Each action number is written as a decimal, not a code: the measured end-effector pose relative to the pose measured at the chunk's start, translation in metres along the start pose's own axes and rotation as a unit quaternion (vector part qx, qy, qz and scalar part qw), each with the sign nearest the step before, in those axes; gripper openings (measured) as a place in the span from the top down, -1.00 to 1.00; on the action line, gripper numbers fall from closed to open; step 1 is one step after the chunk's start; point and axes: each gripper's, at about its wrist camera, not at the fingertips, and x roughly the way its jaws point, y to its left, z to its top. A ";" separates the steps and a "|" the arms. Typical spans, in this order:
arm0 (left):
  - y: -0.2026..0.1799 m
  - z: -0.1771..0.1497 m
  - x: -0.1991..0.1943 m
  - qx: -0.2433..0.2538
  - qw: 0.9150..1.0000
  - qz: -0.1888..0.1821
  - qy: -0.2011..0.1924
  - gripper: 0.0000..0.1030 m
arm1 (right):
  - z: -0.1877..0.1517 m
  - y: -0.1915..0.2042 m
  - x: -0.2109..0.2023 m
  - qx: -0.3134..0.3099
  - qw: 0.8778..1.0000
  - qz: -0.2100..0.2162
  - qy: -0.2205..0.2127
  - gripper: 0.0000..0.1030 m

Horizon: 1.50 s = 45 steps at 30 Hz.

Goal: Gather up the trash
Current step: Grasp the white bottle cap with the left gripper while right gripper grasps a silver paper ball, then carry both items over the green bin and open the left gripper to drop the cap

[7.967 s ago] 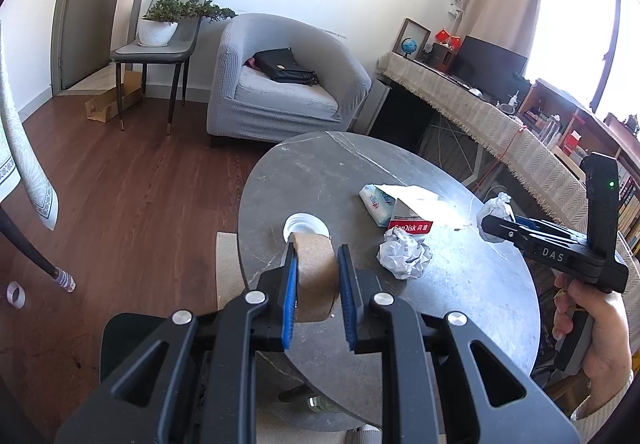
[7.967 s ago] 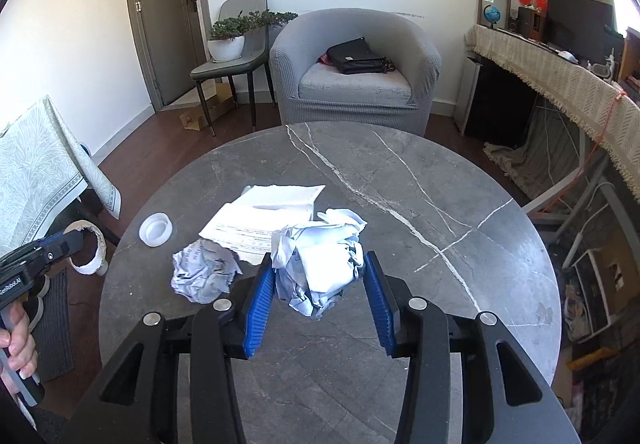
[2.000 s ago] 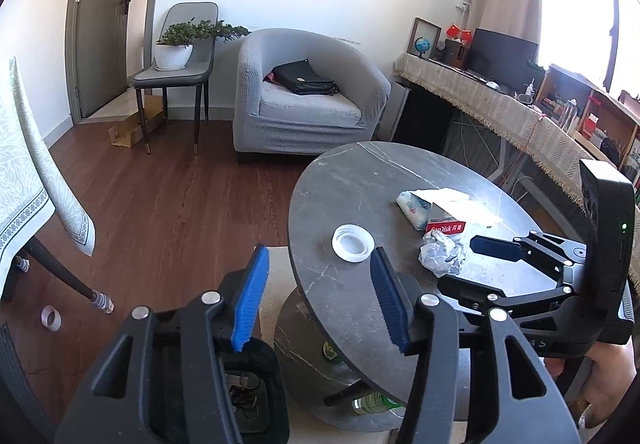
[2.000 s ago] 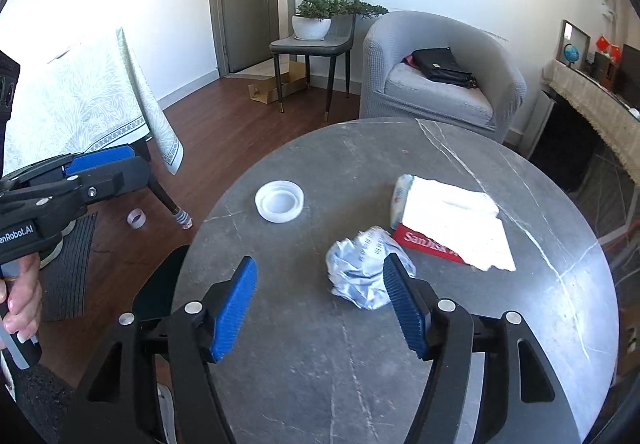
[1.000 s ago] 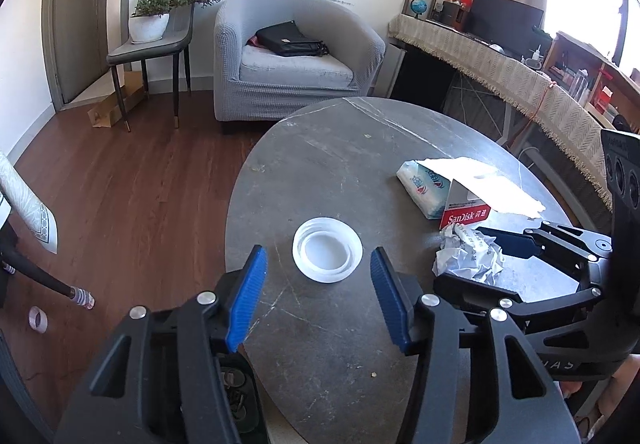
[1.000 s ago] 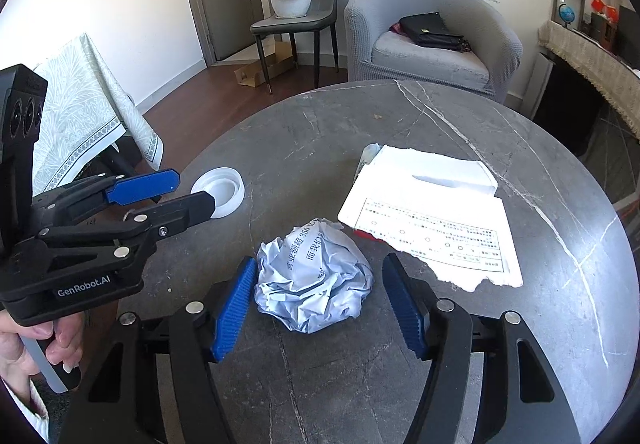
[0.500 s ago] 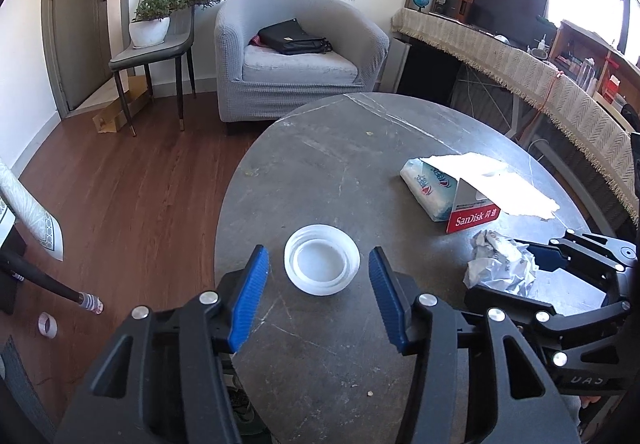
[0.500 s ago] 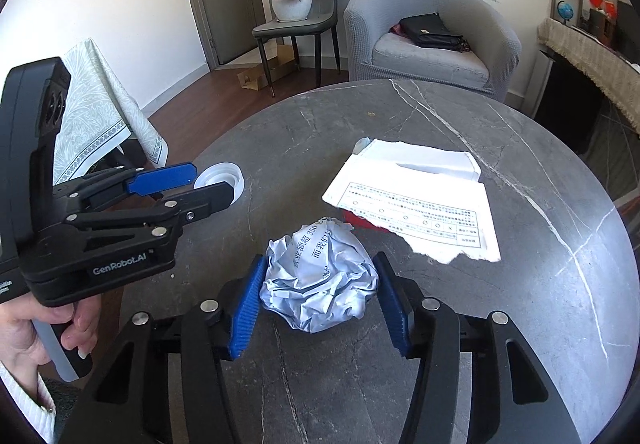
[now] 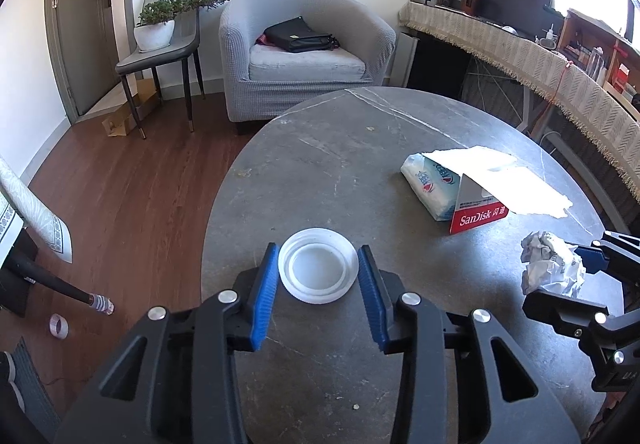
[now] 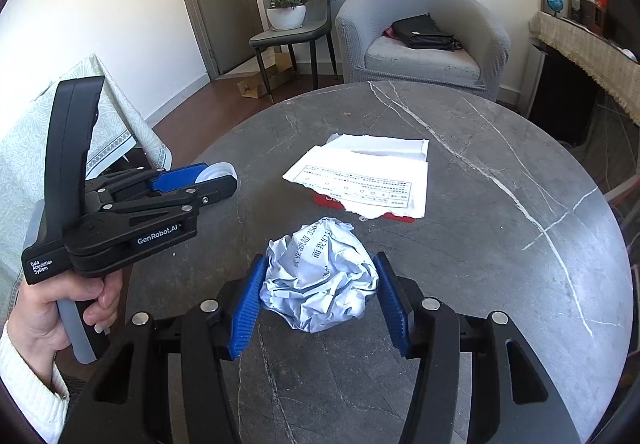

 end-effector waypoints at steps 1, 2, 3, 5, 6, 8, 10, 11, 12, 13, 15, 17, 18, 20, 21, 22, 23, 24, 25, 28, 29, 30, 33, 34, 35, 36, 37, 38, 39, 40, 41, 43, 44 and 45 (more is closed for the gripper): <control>0.000 0.000 -0.001 -0.001 1.000 -0.001 0.000 0.19 | -0.001 0.000 0.000 0.000 1.000 0.000 0.001 -0.06; 0.001 -0.001 -0.003 -0.004 1.000 -0.001 -0.002 0.19 | -0.001 0.000 0.000 -0.001 1.000 -0.001 0.002 -0.06; 0.003 -0.001 -0.006 -0.007 1.000 0.000 -0.005 0.19 | 0.000 0.001 0.000 0.000 1.000 -0.002 0.001 -0.06; 0.006 -0.001 -0.011 -0.011 1.000 -0.001 -0.011 0.19 | 0.002 0.002 -0.002 0.001 1.000 -0.002 -0.002 -0.06; 0.007 -0.001 -0.014 -0.013 1.000 -0.003 -0.012 0.19 | 0.003 0.003 -0.003 0.001 1.000 -0.002 -0.004 -0.06; 0.008 -0.003 -0.018 -0.015 1.000 -0.006 -0.012 0.19 | 0.005 0.006 -0.005 0.000 1.000 -0.003 -0.007 -0.06; 0.009 -0.004 -0.021 -0.015 1.000 -0.009 -0.012 0.19 | 0.005 0.009 -0.006 -0.002 1.000 -0.004 -0.008 -0.06; 0.009 -0.005 -0.023 -0.014 1.000 -0.011 -0.013 0.19 | 0.005 0.010 -0.007 -0.002 1.000 -0.005 -0.009 -0.06; 0.009 -0.006 -0.025 -0.014 1.000 -0.012 -0.013 0.19 | 0.006 0.011 -0.006 -0.002 1.000 -0.005 -0.009 -0.06; 0.008 -0.006 -0.027 -0.013 1.000 -0.013 -0.014 0.19 | 0.006 0.012 -0.006 -0.002 1.000 -0.005 -0.009 -0.06; 0.008 -0.008 -0.030 -0.011 1.000 -0.018 -0.014 0.19 | 0.007 0.016 -0.005 -0.003 1.000 -0.006 -0.008 -0.06; 0.008 -0.010 -0.034 -0.007 1.000 -0.018 -0.015 0.19 | 0.008 0.020 -0.003 -0.005 1.000 -0.004 -0.009 -0.06; 0.009 -0.012 -0.036 -0.005 1.000 -0.018 -0.016 0.19 | 0.008 0.022 -0.003 -0.006 1.000 -0.003 -0.009 -0.06; 0.013 -0.014 -0.041 -0.005 1.000 -0.017 -0.017 0.19 | 0.008 0.027 -0.002 -0.008 1.000 0.000 -0.011 -0.06; 0.015 -0.015 -0.044 -0.006 1.000 -0.016 -0.019 0.19 | 0.009 0.031 -0.002 -0.008 1.000 0.002 -0.011 -0.06; 0.017 -0.017 -0.047 -0.006 1.000 -0.015 -0.021 0.19 | 0.009 0.034 -0.002 -0.009 1.000 0.003 -0.013 -0.06; 0.020 -0.018 -0.051 -0.008 1.000 -0.013 -0.023 0.19 | 0.009 0.037 -0.002 -0.010 1.000 0.005 -0.014 -0.06; 0.024 -0.020 -0.054 -0.010 1.000 -0.012 -0.025 0.19 | 0.009 0.041 -0.002 -0.011 1.000 0.007 -0.015 -0.06; 0.027 -0.021 -0.057 -0.011 1.000 -0.010 -0.026 0.19 | 0.008 0.044 -0.002 -0.013 1.000 0.008 -0.016 -0.06; 0.037 -0.025 -0.065 -0.017 0.999 -0.002 -0.028 0.19 | 0.008 0.055 -0.001 -0.019 1.000 0.013 -0.017 -0.06; 0.042 -0.027 -0.068 -0.020 0.999 0.002 -0.029 0.19 | 0.008 0.058 -0.001 -0.020 1.000 0.015 -0.017 -0.06; 0.047 -0.029 -0.070 -0.022 0.999 0.004 -0.028 0.19 | 0.008 0.061 0.000 -0.021 0.999 0.016 -0.017 -0.06; 0.060 -0.034 -0.077 -0.031 0.999 0.009 -0.028 0.19 | 0.009 0.071 0.002 -0.027 0.999 0.023 -0.018 -0.06; 0.065 -0.036 -0.080 -0.034 0.999 0.011 -0.027 0.19 | 0.010 0.073 0.001 -0.028 0.999 0.025 -0.019 -0.06; 0.069 -0.037 -0.082 -0.037 0.999 0.013 -0.027 0.19 | 0.011 0.077 0.002 -0.029 0.999 0.027 -0.020 -0.06; 0.074 -0.039 -0.083 -0.040 0.999 0.015 -0.025 0.19 | 0.011 0.081 0.002 -0.031 0.999 0.029 -0.021 -0.06; 0.078 -0.041 -0.084 -0.041 0.999 0.017 -0.023 0.19 | 0.012 0.084 0.003 -0.033 0.999 0.032 -0.022 -0.06; 0.084 -0.044 -0.085 -0.041 0.999 0.023 -0.020 0.19 | 0.013 0.088 0.004 -0.035 0.999 0.035 -0.022 -0.06; 0.089 -0.046 -0.085 -0.041 0.999 0.027 -0.017 0.18 | 0.014 0.091 0.006 -0.037 0.998 0.037 -0.022 -0.06; 0.094 -0.049 -0.086 -0.041 0.999 0.032 -0.015 0.18 | 0.015 0.096 0.008 -0.040 0.998 0.039 -0.022 -0.06; 0.098 -0.051 -0.086 -0.041 0.998 0.036 -0.013 0.18 | 0.016 0.101 0.010 -0.043 0.998 0.042 -0.021 -0.06; 0.107 -0.056 -0.087 -0.043 0.998 0.043 -0.009 0.18 | 0.019 0.110 0.013 -0.048 0.998 0.046 -0.020 -0.06; 0.113 -0.060 -0.087 -0.044 0.998 0.046 -0.005 0.18 | 0.021 0.116 0.016 -0.051 0.997 0.049 -0.019 -0.06; 0.118 -0.062 -0.086 -0.045 0.998 0.049 0.000 0.18 | 0.022 0.121 0.019 -0.054 0.997 0.051 -0.018 -0.06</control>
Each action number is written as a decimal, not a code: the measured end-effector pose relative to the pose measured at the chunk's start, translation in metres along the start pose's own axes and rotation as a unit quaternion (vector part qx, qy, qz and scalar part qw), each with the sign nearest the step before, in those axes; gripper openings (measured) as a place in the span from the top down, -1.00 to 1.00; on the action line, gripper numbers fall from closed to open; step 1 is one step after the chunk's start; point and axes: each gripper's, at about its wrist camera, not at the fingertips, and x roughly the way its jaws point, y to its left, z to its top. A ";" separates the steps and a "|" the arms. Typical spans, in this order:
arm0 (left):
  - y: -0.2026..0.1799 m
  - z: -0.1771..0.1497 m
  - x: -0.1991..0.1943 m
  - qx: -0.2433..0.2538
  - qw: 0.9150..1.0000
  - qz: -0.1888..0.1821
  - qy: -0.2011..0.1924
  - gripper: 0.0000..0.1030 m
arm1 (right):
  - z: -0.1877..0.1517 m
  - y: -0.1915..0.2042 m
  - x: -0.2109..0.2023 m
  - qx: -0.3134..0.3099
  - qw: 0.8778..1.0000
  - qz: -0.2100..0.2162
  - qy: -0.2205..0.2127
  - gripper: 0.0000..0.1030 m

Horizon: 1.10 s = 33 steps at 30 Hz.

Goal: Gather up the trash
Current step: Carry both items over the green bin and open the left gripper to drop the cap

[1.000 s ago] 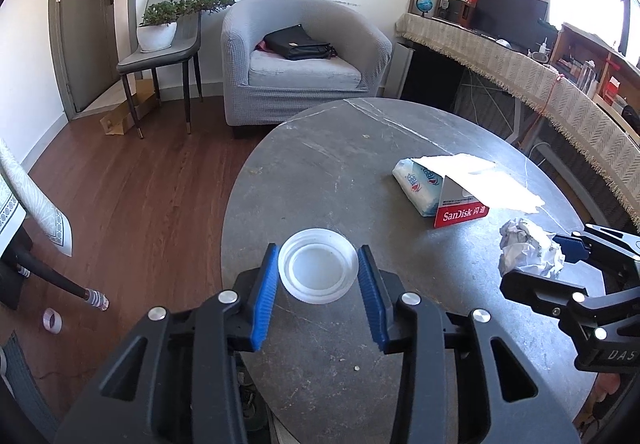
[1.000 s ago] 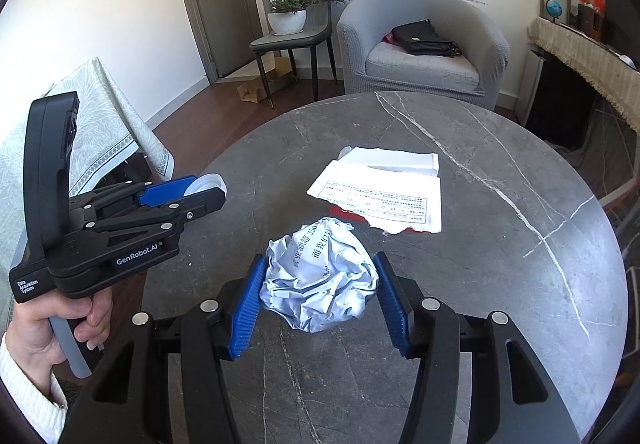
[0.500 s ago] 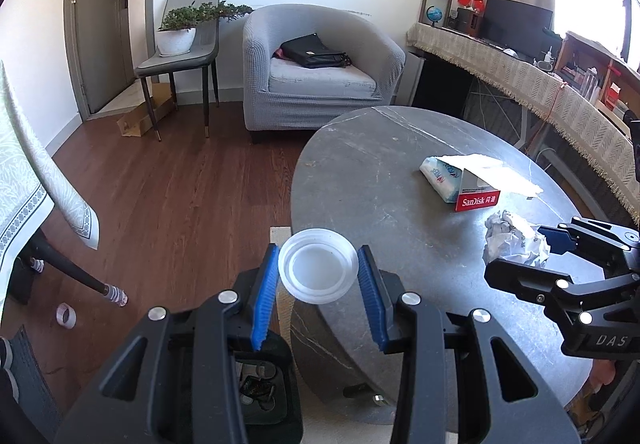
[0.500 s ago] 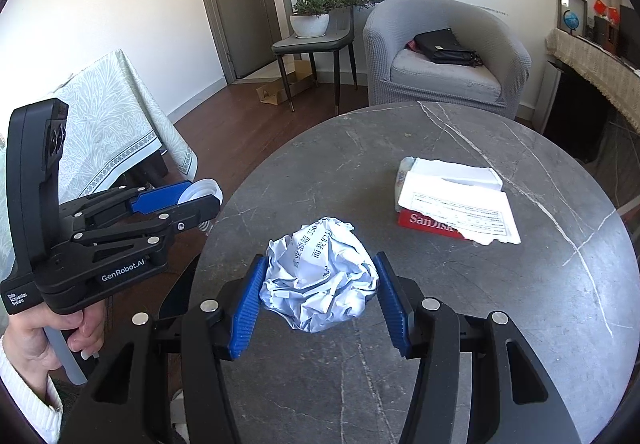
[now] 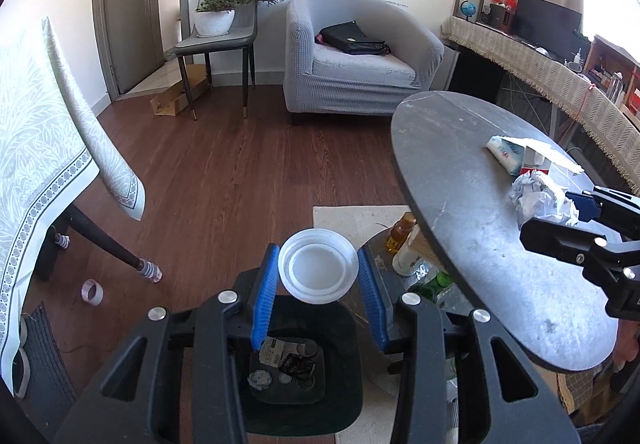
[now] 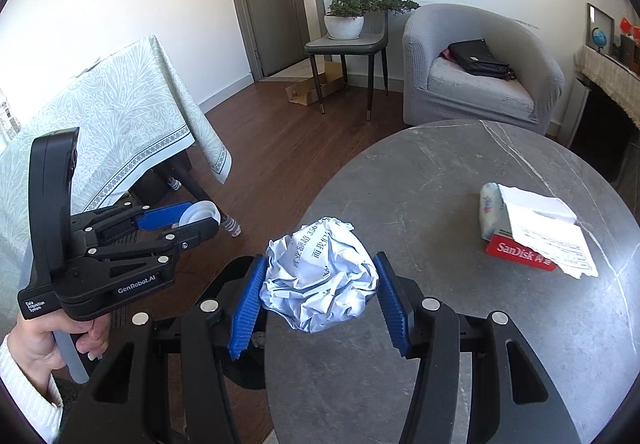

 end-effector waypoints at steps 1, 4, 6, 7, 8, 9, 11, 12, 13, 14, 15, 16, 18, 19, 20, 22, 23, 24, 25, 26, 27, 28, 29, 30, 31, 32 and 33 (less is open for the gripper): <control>0.005 -0.003 0.002 -0.003 1.000 0.002 0.005 0.18 | 0.001 0.003 0.003 -0.003 1.000 0.003 0.001 -0.06; 0.021 -0.012 0.011 -0.005 1.000 0.014 0.028 0.18 | 0.007 0.018 0.014 -0.013 1.000 0.010 0.005 -0.06; 0.030 -0.018 0.018 -0.004 0.999 0.021 0.044 0.18 | 0.011 0.027 0.021 -0.021 1.000 0.015 0.008 -0.06; 0.034 -0.021 0.021 -0.005 0.999 0.021 0.050 0.18 | 0.012 0.031 0.024 -0.023 1.000 0.016 0.010 -0.06; 0.038 -0.023 0.023 -0.004 0.998 0.022 0.057 0.18 | 0.012 0.035 0.027 -0.027 0.999 0.018 0.013 -0.06; 0.041 -0.025 0.024 -0.003 0.998 0.024 0.061 0.18 | 0.013 0.040 0.030 -0.030 0.999 0.019 0.016 -0.06; 0.048 -0.030 0.028 -0.005 0.997 0.024 0.074 0.18 | 0.015 0.047 0.036 -0.035 0.999 0.021 0.020 -0.06; 0.051 -0.034 0.032 -0.008 0.996 0.021 0.086 0.18 | 0.016 0.050 0.039 -0.037 0.999 0.022 0.022 -0.06; 0.053 -0.037 0.034 -0.009 0.995 0.020 0.094 0.18 | 0.017 0.053 0.041 -0.038 0.999 0.024 0.023 -0.06; 0.055 -0.041 0.038 -0.008 0.994 0.021 0.104 0.18 | 0.018 0.055 0.044 -0.040 0.999 0.025 0.024 -0.06; 0.056 -0.045 0.041 -0.006 0.993 0.021 0.114 0.18 | 0.019 0.057 0.047 -0.041 0.998 0.026 0.027 -0.06; 0.057 -0.048 0.045 -0.005 0.992 0.020 0.121 0.18 | 0.019 0.060 0.050 -0.043 0.998 0.028 0.029 -0.06; 0.060 -0.056 0.053 -0.004 0.990 0.018 0.140 0.18 | 0.019 0.066 0.057 -0.047 0.998 0.031 0.038 -0.06; 0.061 -0.061 0.056 -0.004 0.989 0.017 0.146 0.18 | 0.021 0.067 0.061 -0.049 0.997 0.032 0.041 -0.06; 0.062 -0.066 0.060 -0.001 0.988 0.017 0.156 0.18 | 0.022 0.070 0.064 -0.052 0.997 0.033 0.044 -0.06; 0.065 -0.074 0.068 0.002 0.985 0.019 0.173 0.18 | 0.021 0.074 0.069 -0.057 0.997 0.034 0.049 -0.06; 0.067 -0.077 0.072 0.000 0.983 0.019 0.180 0.18 | 0.021 0.076 0.071 -0.058 0.996 0.034 0.051 -0.06; 0.070 -0.081 0.076 -0.004 0.982 0.019 0.187 0.18 | 0.022 0.077 0.074 -0.057 0.996 0.033 0.052 -0.06; 0.075 -0.084 0.080 -0.010 0.981 0.018 0.195 0.18 | 0.022 0.079 0.076 -0.057 0.996 0.033 0.055 -0.06; 0.079 -0.089 0.084 -0.016 0.979 0.015 0.205 0.18 | 0.022 0.080 0.078 -0.057 0.996 0.033 0.057 -0.06; 0.083 -0.092 0.087 -0.018 0.977 0.016 0.212 0.18 | 0.022 0.082 0.081 -0.057 0.996 0.033 0.060 -0.06; 0.087 -0.096 0.090 -0.020 0.976 0.019 0.218 0.18 | 0.022 0.084 0.085 -0.058 0.996 0.033 0.065 -0.06; 0.091 -0.099 0.093 -0.024 0.974 0.019 0.223 0.18 | 0.020 0.087 0.087 -0.059 0.995 0.033 0.070 -0.06; 0.095 -0.102 0.096 -0.032 0.973 0.017 0.229 0.18 | 0.020 0.088 0.090 -0.059 0.995 0.033 0.076 -0.06; 0.100 -0.105 0.099 -0.039 0.971 0.016 0.234 0.18 | 0.019 0.090 0.093 -0.060 0.994 0.034 0.081 -0.06; 0.104 -0.107 0.100 -0.045 0.970 0.017 0.239 0.18 | 0.019 0.092 0.098 -0.060 0.994 0.034 0.087 -0.06; 0.108 -0.110 0.102 -0.048 0.969 0.018 0.243 0.18 | 0.019 0.094 0.102 -0.060 0.993 0.034 0.091 -0.06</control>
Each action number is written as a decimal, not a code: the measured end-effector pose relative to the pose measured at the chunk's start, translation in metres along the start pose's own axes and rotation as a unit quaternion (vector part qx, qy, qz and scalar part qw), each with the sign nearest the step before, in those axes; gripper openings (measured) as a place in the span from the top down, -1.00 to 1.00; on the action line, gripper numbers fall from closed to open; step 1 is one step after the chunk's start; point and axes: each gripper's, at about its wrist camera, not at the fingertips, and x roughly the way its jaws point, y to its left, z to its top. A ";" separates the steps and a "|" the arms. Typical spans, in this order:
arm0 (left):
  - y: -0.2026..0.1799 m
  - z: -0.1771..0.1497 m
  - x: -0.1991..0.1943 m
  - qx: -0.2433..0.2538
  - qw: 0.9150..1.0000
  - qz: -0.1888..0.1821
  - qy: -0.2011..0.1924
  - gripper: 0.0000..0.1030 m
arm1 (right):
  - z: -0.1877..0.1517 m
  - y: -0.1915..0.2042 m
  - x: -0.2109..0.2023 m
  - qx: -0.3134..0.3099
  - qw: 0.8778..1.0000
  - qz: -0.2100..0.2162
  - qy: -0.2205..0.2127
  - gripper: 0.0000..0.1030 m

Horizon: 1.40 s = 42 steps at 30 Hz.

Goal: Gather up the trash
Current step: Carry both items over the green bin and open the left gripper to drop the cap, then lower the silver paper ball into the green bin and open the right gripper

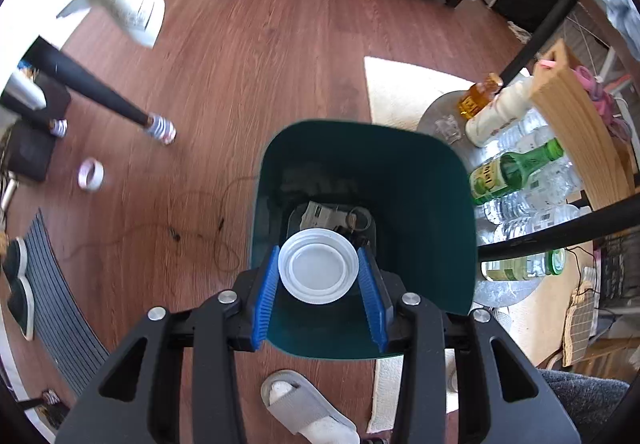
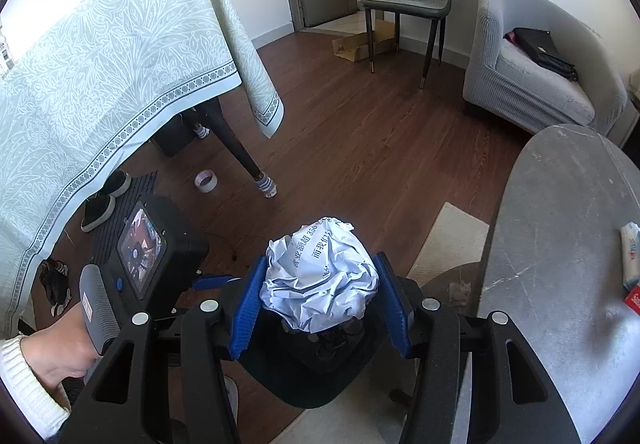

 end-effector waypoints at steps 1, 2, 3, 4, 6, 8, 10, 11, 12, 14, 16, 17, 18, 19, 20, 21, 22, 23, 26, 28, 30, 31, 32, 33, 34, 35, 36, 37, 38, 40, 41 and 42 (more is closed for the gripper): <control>0.002 -0.001 0.003 -0.002 1.000 0.000 0.003 0.18 | 0.001 0.001 0.005 0.000 1.000 -0.001 0.006 -0.06; 0.005 -0.002 0.005 -0.003 1.000 0.000 0.006 0.18 | 0.000 0.002 0.009 0.001 1.000 0.000 0.011 -0.06; 0.007 -0.003 0.005 -0.003 1.000 -0.001 0.006 0.18 | 0.000 0.003 0.014 0.002 1.000 -0.001 0.018 -0.06; 0.008 -0.004 0.005 -0.003 1.000 -0.002 0.006 0.17 | -0.001 0.004 0.019 0.002 1.000 -0.001 0.024 -0.06; 0.009 -0.004 0.003 0.000 1.000 -0.002 0.001 0.10 | -0.002 0.006 0.029 0.002 0.999 -0.002 0.039 -0.06; 0.009 -0.004 -0.001 0.000 1.000 -0.004 -0.005 0.05 | -0.003 0.009 0.039 0.001 0.999 -0.004 0.050 -0.06; 0.010 -0.004 -0.007 -0.002 1.000 -0.009 -0.014 0.05 | -0.005 0.010 0.048 0.002 0.998 -0.006 0.060 -0.06; 0.010 -0.003 -0.010 -0.003 1.000 -0.010 -0.019 0.05 | -0.006 0.010 0.053 0.002 0.998 -0.007 0.066 -0.06; 0.011 -0.003 -0.014 -0.004 1.000 -0.010 -0.024 0.05 | -0.007 0.011 0.058 0.002 0.997 -0.009 0.072 -0.06; 0.013 -0.001 -0.023 -0.007 0.999 -0.012 -0.035 0.05 | -0.009 0.013 0.069 0.003 0.997 -0.012 0.082 -0.06; 0.015 0.000 -0.033 -0.009 0.999 -0.009 -0.049 0.05 | -0.014 0.014 0.079 0.005 0.995 -0.016 0.095 -0.05; 0.016 0.001 -0.038 -0.007 0.998 -0.005 -0.054 0.05 | -0.014 0.015 0.086 0.006 0.995 -0.018 0.101 -0.05; 0.016 0.001 -0.044 -0.004 0.998 -0.001 -0.063 0.05 | -0.015 0.016 0.091 0.007 0.994 -0.020 0.109 -0.05; 0.016 0.001 -0.052 -0.003 0.997 0.001 -0.073 0.05 | -0.017 0.016 0.097 0.007 0.993 -0.021 0.116 -0.05; 0.017 0.002 -0.058 -0.002 0.997 0.002 -0.082 0.05 | -0.019 0.016 0.103 0.007 0.992 -0.023 0.124 -0.05; 0.017 0.002 -0.065 -0.003 0.996 0.003 -0.092 0.05 | -0.022 0.016 0.108 0.008 0.991 -0.024 0.131 -0.05; 0.018 0.003 -0.071 -0.005 0.995 0.002 -0.102 0.05 | -0.024 0.015 0.112 0.009 0.990 -0.024 0.137 -0.05; 0.019 0.003 -0.080 -0.008 0.993 0.000 -0.116 0.06 | -0.026 0.015 0.117 0.010 0.989 -0.025 0.143 -0.05; 0.019 0.003 -0.098 -0.013 0.990 -0.002 -0.139 0.06 | -0.033 0.016 0.131 0.010 0.986 -0.026 0.162 -0.06; 0.018 0.005 -0.108 -0.014 0.988 -0.001 -0.153 0.08 | -0.037 0.017 0.141 0.011 0.984 -0.027 0.174 -0.06; 0.017 0.006 -0.120 -0.014 0.986 -0.003 -0.169 0.15 | -0.043 0.018 0.151 0.010 0.982 -0.025 0.186 -0.06; 0.016 0.006 -0.124 -0.015 0.984 -0.005 -0.176 0.16 | -0.045 0.018 0.155 0.009 0.981 -0.026 0.192 -0.06; 0.014 0.006 -0.129 -0.016 0.983 -0.006 -0.183 0.18 | -0.049 0.017 0.161 0.008 0.980 -0.028 0.199 -0.06; 0.013 0.006 -0.133 -0.016 0.982 -0.008 -0.189 0.20 | -0.052 0.017 0.166 0.007 0.978 -0.029 0.206 -0.06; 0.011 0.006 -0.138 -0.016 0.981 -0.008 -0.195 0.21 | -0.055 0.016 0.171 0.006 0.977 -0.031 0.211 -0.06; 0.010 0.007 -0.141 -0.016 0.980 -0.008 -0.200 0.26 | -0.058 0.017 0.176 0.005 0.976 -0.032 0.216 -0.06; 0.009 0.008 -0.145 -0.015 0.978 -0.007 -0.206 0.33 | -0.061 0.017 0.181 0.003 0.974 -0.033 0.223 -0.06; 0.007 0.007 -0.148 -0.014 0.977 -0.006 -0.211 0.36 | -0.066 0.018 0.186 0.000 0.972 -0.034 0.231 -0.06; 0.006 0.008 -0.153 -0.013 0.975 -0.006 -0.220 0.39 | -0.069 0.019 0.191 -0.001 0.971 -0.035 0.237 -0.06; 0.005 0.007 -0.161 -0.014 0.973 -0.011 -0.230 0.49 | -0.077 0.019 0.201 -0.004 0.967 -0.036 0.250 -0.06; 0.003 0.007 -0.165 -0.012 0.972 -0.012 -0.235 0.50 | -0.080 0.019 0.205 -0.005 0.966 -0.037 0.255 -0.07; 0.003 0.008 -0.170 -0.011 0.970 -0.010 -0.242 0.52 | -0.084 0.020 0.209 -0.007 0.965 -0.041 0.259 -0.08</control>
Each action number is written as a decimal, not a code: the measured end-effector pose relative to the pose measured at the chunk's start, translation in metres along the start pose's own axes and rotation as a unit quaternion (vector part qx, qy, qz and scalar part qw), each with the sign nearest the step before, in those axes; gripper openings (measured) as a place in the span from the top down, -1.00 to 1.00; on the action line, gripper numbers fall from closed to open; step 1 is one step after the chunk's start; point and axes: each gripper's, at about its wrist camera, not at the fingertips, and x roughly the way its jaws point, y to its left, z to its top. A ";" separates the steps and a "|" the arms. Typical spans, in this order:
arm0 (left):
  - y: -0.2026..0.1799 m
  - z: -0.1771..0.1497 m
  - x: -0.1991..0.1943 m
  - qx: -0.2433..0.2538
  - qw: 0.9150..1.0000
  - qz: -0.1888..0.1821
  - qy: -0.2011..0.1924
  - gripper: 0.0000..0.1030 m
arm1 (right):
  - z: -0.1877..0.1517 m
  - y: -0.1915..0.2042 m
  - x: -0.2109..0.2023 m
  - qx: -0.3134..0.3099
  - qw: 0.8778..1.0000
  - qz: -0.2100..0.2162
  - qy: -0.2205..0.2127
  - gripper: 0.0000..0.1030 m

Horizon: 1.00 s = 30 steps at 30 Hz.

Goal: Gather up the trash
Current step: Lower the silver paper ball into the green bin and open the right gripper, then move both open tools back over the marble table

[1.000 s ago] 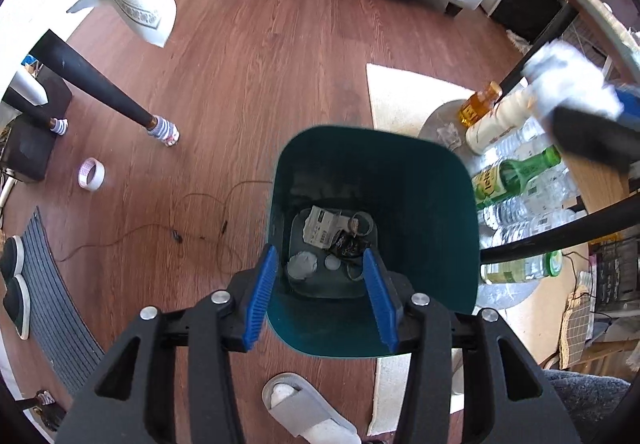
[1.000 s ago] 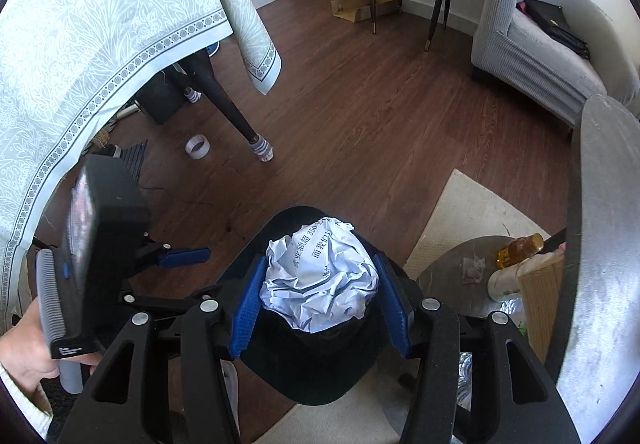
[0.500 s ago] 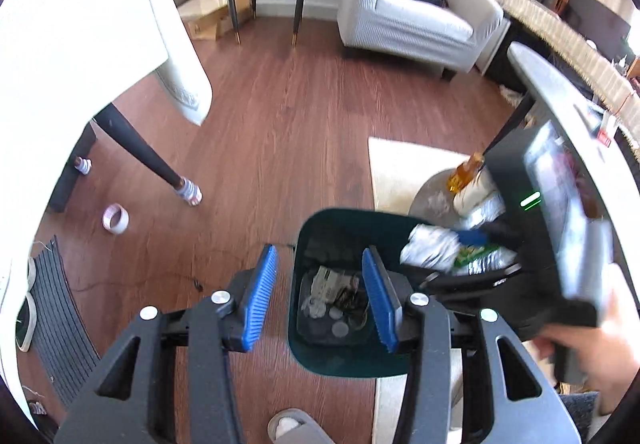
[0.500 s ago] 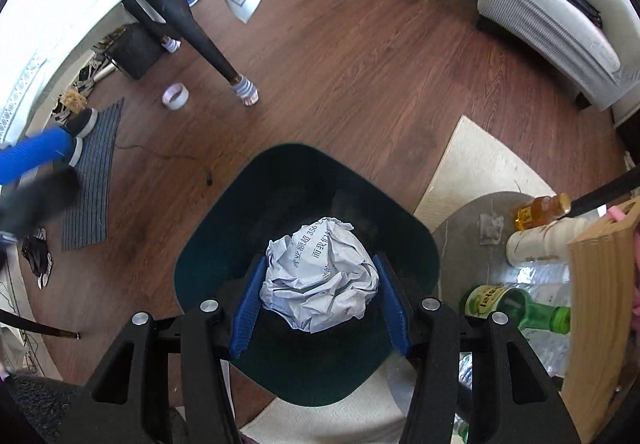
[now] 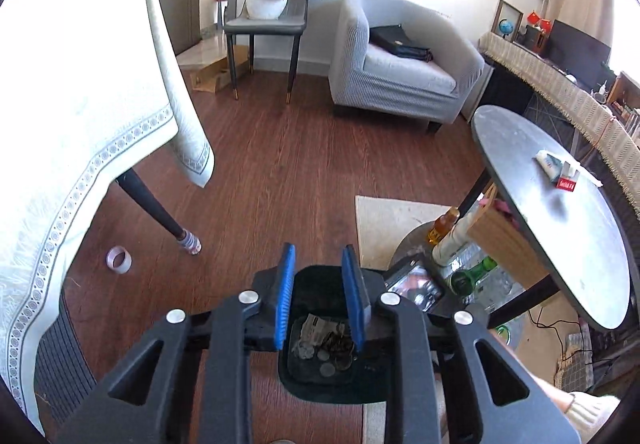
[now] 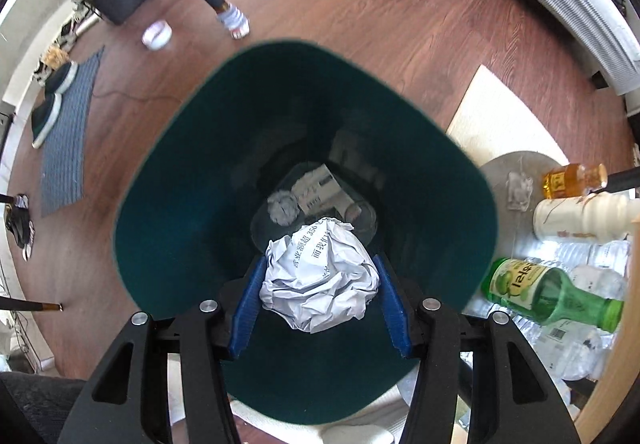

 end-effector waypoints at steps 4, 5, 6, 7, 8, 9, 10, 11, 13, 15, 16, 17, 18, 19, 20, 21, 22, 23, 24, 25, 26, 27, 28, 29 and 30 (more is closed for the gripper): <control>-0.003 0.008 -0.014 -0.003 1.000 0.000 -0.030 0.59 | -0.005 0.004 0.012 -0.006 1.000 -0.001 0.015 -0.13; -0.005 0.010 -0.019 -0.001 0.999 0.003 -0.039 0.61 | -0.006 0.004 0.012 -0.009 1.000 -0.002 0.016 -0.15; -0.007 0.012 -0.022 0.000 0.999 0.006 -0.046 0.62 | -0.006 0.005 0.012 -0.012 1.000 -0.001 0.016 -0.16; -0.007 0.013 -0.026 -0.001 0.999 0.005 -0.051 0.62 | -0.006 0.006 0.011 -0.014 1.000 -0.003 0.015 -0.16; -0.007 0.015 -0.029 -0.004 0.998 0.002 -0.057 0.63 | -0.006 0.005 0.011 -0.014 1.000 -0.005 0.013 -0.17; -0.008 0.017 -0.033 -0.007 0.998 -0.001 -0.061 0.63 | -0.006 0.005 0.009 -0.015 1.000 -0.006 0.010 -0.17; -0.009 0.017 -0.036 -0.009 0.998 -0.003 -0.065 0.63 | -0.006 0.005 0.008 -0.015 1.000 -0.003 0.008 -0.17; -0.011 0.019 -0.040 -0.010 0.998 -0.005 -0.068 0.63 | -0.006 0.004 0.006 -0.015 1.000 -0.002 0.006 -0.17; -0.015 0.021 -0.044 -0.007 0.997 -0.005 -0.075 0.63 | -0.007 0.003 0.002 -0.018 1.000 -0.001 0.002 -0.17; -0.020 0.023 -0.049 -0.005 0.997 -0.004 -0.082 0.62 | -0.007 0.003 -0.006 -0.022 1.000 0.000 -0.007 -0.17; -0.021 0.023 -0.050 -0.005 0.996 -0.004 -0.084 0.63 | -0.007 0.003 -0.012 -0.023 1.000 0.000 -0.013 -0.17; -0.022 0.025 -0.051 -0.006 0.996 -0.005 -0.085 0.62 | -0.006 0.003 -0.017 -0.023 1.000 0.001 -0.020 -0.17; -0.023 0.026 -0.052 -0.007 0.996 -0.004 -0.086 0.62 | -0.006 0.002 -0.024 -0.023 0.999 0.003 -0.028 -0.17; -0.025 0.027 -0.052 -0.007 0.996 -0.003 -0.087 0.62 | -0.006 0.002 -0.030 -0.024 0.999 0.004 -0.036 -0.17; -0.026 0.028 -0.053 -0.009 0.996 -0.001 -0.089 0.61 | -0.005 0.002 -0.038 -0.024 0.999 0.005 -0.046 -0.17; -0.025 0.028 -0.054 -0.010 0.996 -0.001 -0.090 0.57 | -0.004 0.001 -0.046 -0.024 0.998 0.009 -0.057 -0.17; -0.026 0.030 -0.055 -0.013 0.996 0.000 -0.091 0.53 | -0.004 0.000 -0.054 -0.023 0.997 0.015 -0.067 -0.17; -0.027 0.030 -0.056 -0.014 0.996 -0.001 -0.093 0.48 | -0.003 -0.001 -0.066 -0.022 0.996 0.022 -0.082 -0.17; -0.028 0.032 -0.057 -0.016 0.995 -0.002 -0.095 0.41 | -0.003 -0.002 -0.076 -0.022 0.995 0.026 -0.095 -0.17; -0.030 0.033 -0.059 -0.017 0.995 -0.002 -0.098 0.37 | -0.003 -0.002 -0.088 -0.024 0.993 0.028 -0.109 -0.17; -0.032 0.034 -0.062 -0.016 0.995 -0.002 -0.102 0.32 | -0.002 -0.003 -0.098 -0.024 0.992 0.029 -0.123 -0.18; -0.035 0.036 -0.062 -0.016 0.994 -0.004 -0.105 0.26 | -0.002 -0.004 -0.110 -0.024 0.990 0.029 -0.135 -0.21; -0.038 0.037 -0.064 -0.017 0.994 -0.008 -0.106 0.22 | -0.003 -0.005 -0.122 -0.024 0.988 0.028 -0.150 -0.23; -0.041 0.038 -0.066 -0.019 0.994 -0.016 -0.109 0.15 | -0.005 -0.008 -0.137 -0.023 0.985 0.026 -0.169 -0.24; -0.043 0.039 -0.069 -0.019 0.993 -0.020 -0.114 0.10 | -0.005 -0.009 -0.148 -0.021 0.983 0.025 -0.182 -0.24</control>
